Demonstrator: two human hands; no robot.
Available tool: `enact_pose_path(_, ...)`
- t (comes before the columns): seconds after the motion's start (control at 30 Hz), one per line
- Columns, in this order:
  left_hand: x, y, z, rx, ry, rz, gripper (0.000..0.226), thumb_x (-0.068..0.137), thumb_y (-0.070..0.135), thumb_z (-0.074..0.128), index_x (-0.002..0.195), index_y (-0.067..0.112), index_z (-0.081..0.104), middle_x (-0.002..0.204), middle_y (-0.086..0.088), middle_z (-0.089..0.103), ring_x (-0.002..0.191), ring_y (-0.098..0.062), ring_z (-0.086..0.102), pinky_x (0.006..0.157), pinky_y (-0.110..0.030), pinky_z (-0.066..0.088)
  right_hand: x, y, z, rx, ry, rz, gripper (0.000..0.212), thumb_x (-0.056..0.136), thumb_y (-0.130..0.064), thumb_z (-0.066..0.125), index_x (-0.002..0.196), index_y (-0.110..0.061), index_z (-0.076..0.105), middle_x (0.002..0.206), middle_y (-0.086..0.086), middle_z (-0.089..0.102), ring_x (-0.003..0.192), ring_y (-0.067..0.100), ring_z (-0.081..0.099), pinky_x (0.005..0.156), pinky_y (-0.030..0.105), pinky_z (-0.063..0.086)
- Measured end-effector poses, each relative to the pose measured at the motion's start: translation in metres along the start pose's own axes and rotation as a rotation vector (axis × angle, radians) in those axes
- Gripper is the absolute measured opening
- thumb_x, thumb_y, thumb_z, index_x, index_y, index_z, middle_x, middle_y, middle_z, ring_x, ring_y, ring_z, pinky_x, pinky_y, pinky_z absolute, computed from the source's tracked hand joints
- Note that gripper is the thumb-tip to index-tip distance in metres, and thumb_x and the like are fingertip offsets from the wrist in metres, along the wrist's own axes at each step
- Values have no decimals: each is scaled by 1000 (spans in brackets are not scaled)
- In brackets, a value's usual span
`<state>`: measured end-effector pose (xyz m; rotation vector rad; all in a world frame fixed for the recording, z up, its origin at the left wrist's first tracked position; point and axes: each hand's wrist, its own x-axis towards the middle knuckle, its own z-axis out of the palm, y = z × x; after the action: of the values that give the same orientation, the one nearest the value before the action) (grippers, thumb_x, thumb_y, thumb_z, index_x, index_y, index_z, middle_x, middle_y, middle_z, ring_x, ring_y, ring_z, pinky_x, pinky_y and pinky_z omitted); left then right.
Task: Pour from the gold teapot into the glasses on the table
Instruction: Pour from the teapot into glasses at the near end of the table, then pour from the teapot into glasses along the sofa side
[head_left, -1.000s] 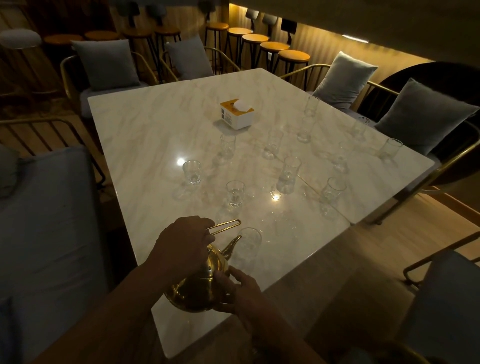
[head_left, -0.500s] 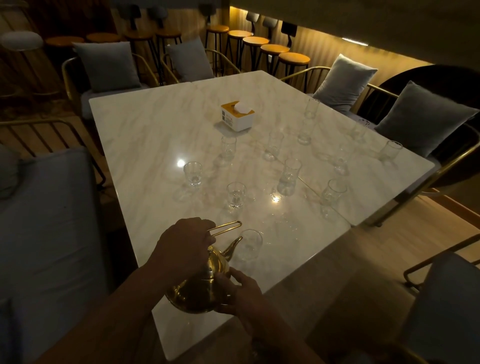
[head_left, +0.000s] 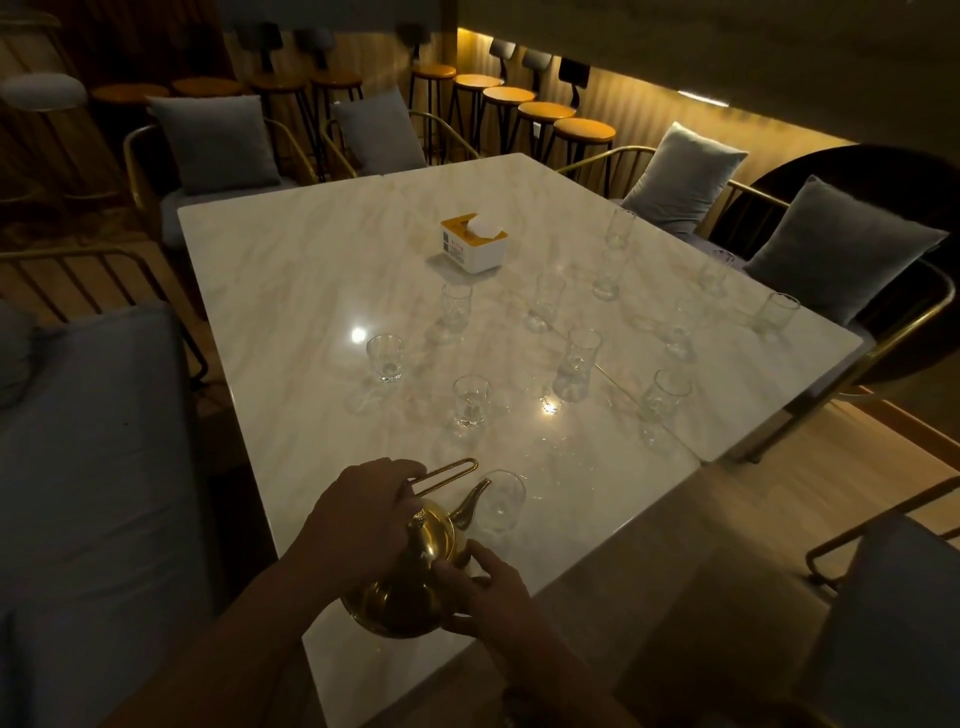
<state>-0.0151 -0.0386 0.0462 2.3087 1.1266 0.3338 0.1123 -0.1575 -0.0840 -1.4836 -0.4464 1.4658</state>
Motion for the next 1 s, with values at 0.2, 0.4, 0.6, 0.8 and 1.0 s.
enact_pose_path(0.2,-3,-1,-2,-159,-9,-89,36,89,13,66,124,20,63,111,0,69,98,-9,61,91,-22,45,-5,-21,-5,-49,1,-31,45,87,-32,75,120,-42,47,114,2,65,98,17,71,75,26,60)
enact_pose_path(0.4,2,15,-12,-376,55,-151,33,91,9,63,120,23,65,111,1,69,107,-15,62,99,-35,50,-5,-49,-19,-208,35,-51,78,85,-40,75,151,-27,36,122,5,63,105,20,68,90,35,60)
enact_pose_path(0.6,14,44,-22,-455,142,-133,33,90,9,63,122,21,64,114,-3,69,109,-19,62,101,-40,49,-33,-117,-17,-725,359,-299,56,92,-47,64,141,-23,51,130,0,61,114,12,59,84,17,49)
enact_pose_path(0.8,35,83,-24,-531,212,-63,45,87,6,66,125,26,52,90,3,69,90,-11,66,86,-32,54,-60,-203,2,-372,342,-448,26,99,-33,57,107,-16,75,96,-4,74,89,6,67,76,23,51)
enact_pose_path(1.0,67,124,-5,-616,241,-58,50,84,9,71,117,27,38,81,0,69,78,-13,68,76,-32,55,-47,-233,-26,-126,345,-402,22,98,-24,59,98,-9,76,88,2,78,89,15,73,83,31,56)
